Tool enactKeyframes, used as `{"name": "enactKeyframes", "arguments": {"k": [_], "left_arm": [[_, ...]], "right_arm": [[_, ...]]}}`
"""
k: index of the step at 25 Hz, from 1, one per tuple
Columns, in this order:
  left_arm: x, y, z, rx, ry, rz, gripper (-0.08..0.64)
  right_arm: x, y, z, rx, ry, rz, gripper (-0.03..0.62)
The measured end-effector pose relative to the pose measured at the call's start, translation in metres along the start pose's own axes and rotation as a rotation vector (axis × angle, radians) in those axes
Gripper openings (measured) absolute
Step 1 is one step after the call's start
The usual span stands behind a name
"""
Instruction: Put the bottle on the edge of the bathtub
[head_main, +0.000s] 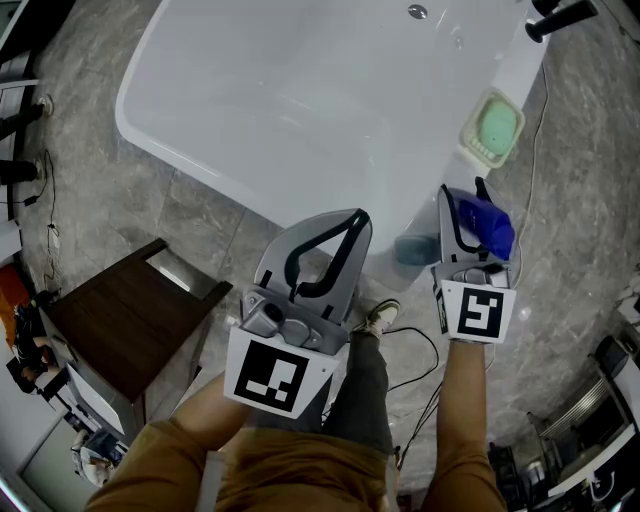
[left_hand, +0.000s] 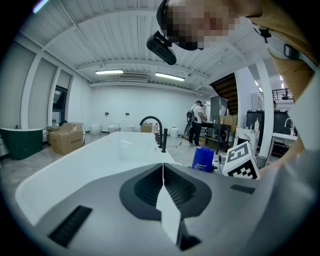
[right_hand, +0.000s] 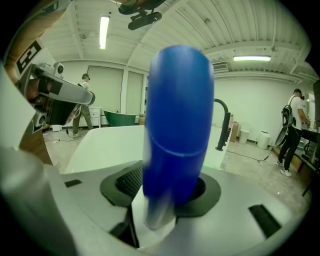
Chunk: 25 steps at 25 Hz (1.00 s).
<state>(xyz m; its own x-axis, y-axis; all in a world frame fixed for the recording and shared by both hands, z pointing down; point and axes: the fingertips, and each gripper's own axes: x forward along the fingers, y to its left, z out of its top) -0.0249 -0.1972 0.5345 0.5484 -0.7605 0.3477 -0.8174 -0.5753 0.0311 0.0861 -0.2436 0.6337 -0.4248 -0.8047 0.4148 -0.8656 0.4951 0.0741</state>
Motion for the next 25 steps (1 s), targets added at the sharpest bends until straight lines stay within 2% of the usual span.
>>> {"name": "enactKeyframes", "arguments": {"k": [12, 25], "left_arm": [[-0.003, -0.013, 0.0, -0.002, -0.002, 0.0, 0.011], [-0.017, -0.024, 0.005, 0.013, -0.003, 0.004, 0.011]], "right_arm": [[-0.011, 0.004, 0.002, 0.032, 0.001, 0.032, 0.199], [-0.026, -0.003, 0.007, 0.022, 0.0, 0.006, 0.229]]}}
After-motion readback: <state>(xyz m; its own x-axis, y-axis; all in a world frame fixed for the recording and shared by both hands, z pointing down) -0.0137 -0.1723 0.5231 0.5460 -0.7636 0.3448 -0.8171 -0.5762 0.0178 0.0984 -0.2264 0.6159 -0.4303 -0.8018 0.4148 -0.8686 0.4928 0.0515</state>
